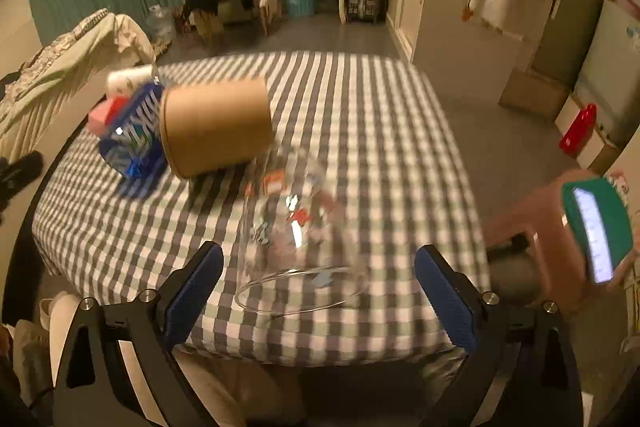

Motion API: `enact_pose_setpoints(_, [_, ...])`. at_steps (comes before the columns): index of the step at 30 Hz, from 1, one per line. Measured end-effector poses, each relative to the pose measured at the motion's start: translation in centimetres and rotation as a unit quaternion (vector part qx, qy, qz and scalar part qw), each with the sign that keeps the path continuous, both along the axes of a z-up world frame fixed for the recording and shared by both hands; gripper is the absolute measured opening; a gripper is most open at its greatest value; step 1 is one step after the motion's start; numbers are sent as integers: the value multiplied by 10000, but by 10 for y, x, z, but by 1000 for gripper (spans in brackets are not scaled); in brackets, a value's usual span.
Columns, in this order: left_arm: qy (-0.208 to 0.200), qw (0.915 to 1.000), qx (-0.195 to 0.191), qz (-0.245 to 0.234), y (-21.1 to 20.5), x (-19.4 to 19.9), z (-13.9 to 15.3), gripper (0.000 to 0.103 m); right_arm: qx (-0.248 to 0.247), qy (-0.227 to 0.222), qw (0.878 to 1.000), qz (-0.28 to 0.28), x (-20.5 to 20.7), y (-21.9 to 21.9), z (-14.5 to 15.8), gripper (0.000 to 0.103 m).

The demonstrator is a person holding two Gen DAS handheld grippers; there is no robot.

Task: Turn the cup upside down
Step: 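Carry the glass cup toward the left gripper while the left gripper closes on it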

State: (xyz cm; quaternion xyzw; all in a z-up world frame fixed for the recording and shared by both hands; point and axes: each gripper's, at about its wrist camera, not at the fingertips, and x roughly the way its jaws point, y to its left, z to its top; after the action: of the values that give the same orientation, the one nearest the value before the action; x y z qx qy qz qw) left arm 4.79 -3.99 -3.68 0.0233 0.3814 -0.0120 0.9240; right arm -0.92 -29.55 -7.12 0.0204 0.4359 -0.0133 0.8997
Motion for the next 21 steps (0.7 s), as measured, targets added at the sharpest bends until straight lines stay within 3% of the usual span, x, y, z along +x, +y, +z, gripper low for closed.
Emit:
enact_pose_setpoints(10, [302, 9966, -15, -770, -79, 15, 22, 103, -278, -708, 9971, -52, -36, -41, 42, 101])
enact_pose_setpoints(15, [709, 9937, -74, -870, -115, 33, 14, 103, -221, -783, 9964, -243, -40, -70, 39, 101])
enact_pose_setpoints(21, [1446, 9841, -271, -991, -144, 60, -11, 103, 8, -723, 9965, -417, -36, -99, 25, 101])
